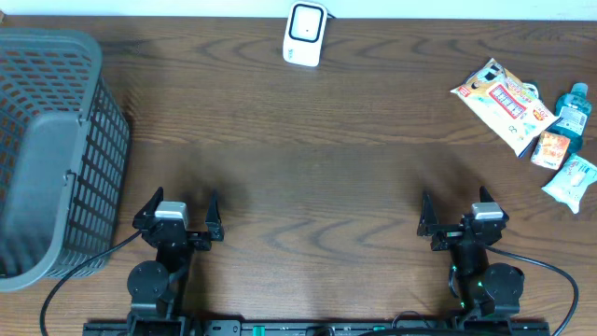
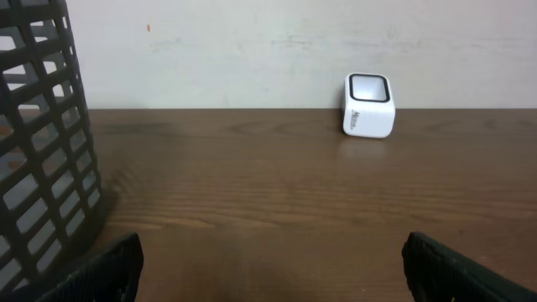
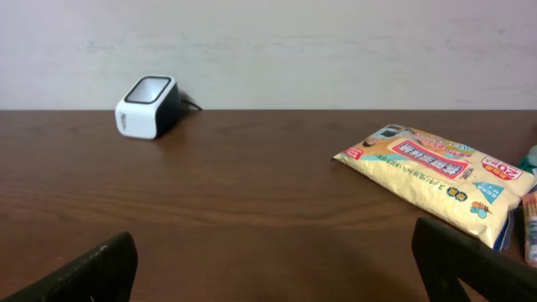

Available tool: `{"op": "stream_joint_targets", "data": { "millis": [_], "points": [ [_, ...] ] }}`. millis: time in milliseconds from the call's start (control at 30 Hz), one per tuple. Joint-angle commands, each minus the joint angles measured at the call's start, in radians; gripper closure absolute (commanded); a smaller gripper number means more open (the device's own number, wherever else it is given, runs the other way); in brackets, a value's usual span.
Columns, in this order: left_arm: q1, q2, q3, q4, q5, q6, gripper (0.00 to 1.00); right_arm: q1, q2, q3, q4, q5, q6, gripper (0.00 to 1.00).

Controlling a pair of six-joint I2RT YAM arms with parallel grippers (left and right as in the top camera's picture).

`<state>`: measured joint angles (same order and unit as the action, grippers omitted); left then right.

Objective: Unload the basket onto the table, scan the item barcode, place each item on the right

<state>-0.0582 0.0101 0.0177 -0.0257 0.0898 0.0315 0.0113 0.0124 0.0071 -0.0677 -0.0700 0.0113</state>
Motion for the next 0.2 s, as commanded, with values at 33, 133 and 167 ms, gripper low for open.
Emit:
{"op": "stream_joint_targets", "data": {
  "millis": [33, 133, 167],
  "points": [
    [-0.004, -0.006, -0.014, -0.040, 0.003, 0.017, 0.02, -0.005, -0.007, -0.001, -0.004, 0.008, 0.010, 0.01],
    [-0.004, -0.006, -0.014, -0.040, 0.003, 0.017, 0.02, -0.005, -0.007, -0.001, -0.004, 0.008, 0.010, 0.01],
    [-0.004, -0.006, -0.014, -0.040, 0.002, 0.017, 0.02, -0.005, -0.007, -0.001, -0.004, 0.008, 0.010, 0.01]
  ]
}}
